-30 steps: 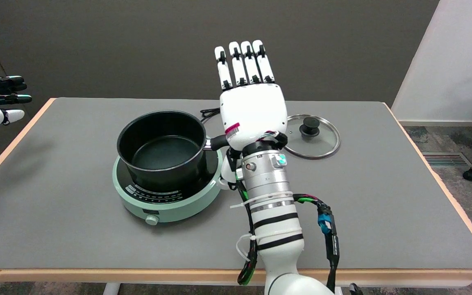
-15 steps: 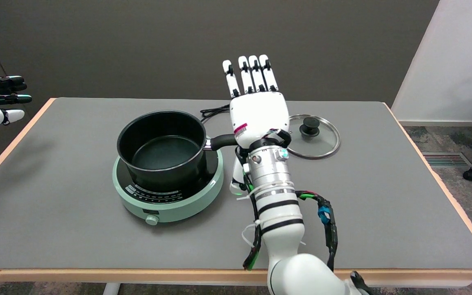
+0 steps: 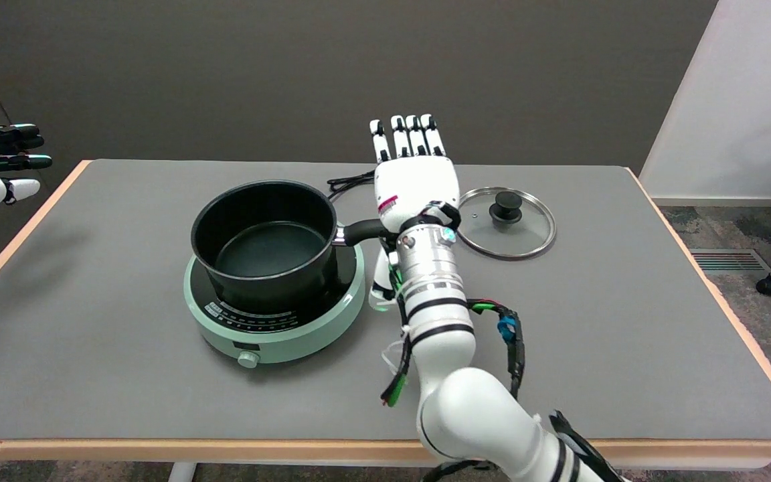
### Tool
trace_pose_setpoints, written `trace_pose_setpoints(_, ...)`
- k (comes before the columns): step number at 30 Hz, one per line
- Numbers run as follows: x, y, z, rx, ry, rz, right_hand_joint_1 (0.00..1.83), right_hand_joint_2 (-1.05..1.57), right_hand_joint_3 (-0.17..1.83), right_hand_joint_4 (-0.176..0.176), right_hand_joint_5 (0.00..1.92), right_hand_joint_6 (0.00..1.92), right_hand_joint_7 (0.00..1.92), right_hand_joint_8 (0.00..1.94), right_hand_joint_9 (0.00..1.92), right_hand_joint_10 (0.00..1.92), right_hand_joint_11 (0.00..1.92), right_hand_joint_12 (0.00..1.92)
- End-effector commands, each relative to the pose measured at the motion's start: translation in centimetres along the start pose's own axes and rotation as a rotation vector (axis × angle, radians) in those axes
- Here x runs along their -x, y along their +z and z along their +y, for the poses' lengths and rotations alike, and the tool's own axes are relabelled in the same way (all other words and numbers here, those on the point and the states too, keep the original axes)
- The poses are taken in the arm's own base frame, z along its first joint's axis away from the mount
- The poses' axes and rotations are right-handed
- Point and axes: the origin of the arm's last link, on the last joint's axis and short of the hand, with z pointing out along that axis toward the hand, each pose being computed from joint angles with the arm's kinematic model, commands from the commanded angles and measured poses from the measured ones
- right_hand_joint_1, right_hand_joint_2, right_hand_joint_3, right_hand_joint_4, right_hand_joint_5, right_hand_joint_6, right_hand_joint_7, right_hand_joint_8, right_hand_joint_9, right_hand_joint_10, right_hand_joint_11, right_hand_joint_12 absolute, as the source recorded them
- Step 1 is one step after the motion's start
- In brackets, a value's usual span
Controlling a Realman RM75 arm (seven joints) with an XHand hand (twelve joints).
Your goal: Pick up the soup pot.
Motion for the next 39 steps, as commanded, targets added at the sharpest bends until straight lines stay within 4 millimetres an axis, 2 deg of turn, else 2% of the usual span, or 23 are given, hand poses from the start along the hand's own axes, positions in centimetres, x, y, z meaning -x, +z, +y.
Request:
trace_pose_setpoints(1,0.0,2.1,-3.9,0.035,-0.008,-0.085,1.25,-0.81,0.84,0.033,0.05,0.05,0.05,0.05,0.05,0.05,0.05,0.05)
trace_pose_setpoints(8,-0.8,1.5,-7.3,0.007,-0.031,-0.082,1.25,-0.82,0.86,0.031,0.05,0.05,0.05,0.05,0.05,0.05,0.05,0.05)
trace_pose_setpoints(11,-0.5,0.9,-7.8,0.039,-0.05,-0.105,1.25,-0.82,0.87,0.027,0.05,0.05,0.05,0.05,0.05,0.05,0.05,0.05)
trace_pose_setpoints(19,0.8,0.4,-6.6,0.145,-0.077,-0.161,1.25,-0.82,0.87,0.029,0.05,0.05,0.05,0.05,0.05,0.05,0.05,0.05)
trace_pose_setpoints(27,1.5,-0.1,-6.3,0.207,-0.097,-0.199,1.25,-0.83,0.89,0.03,0.04,0.04,0.04,0.04,0.04,0.04,0.04,0.04)
trace_pose_setpoints(39,2.0,0.8,-6.5,0.215,-0.1,-0.218,1.25,-0.83,0.92,0.034,0.04,0.04,0.04,0.04,0.04,0.04,0.04,0.04)
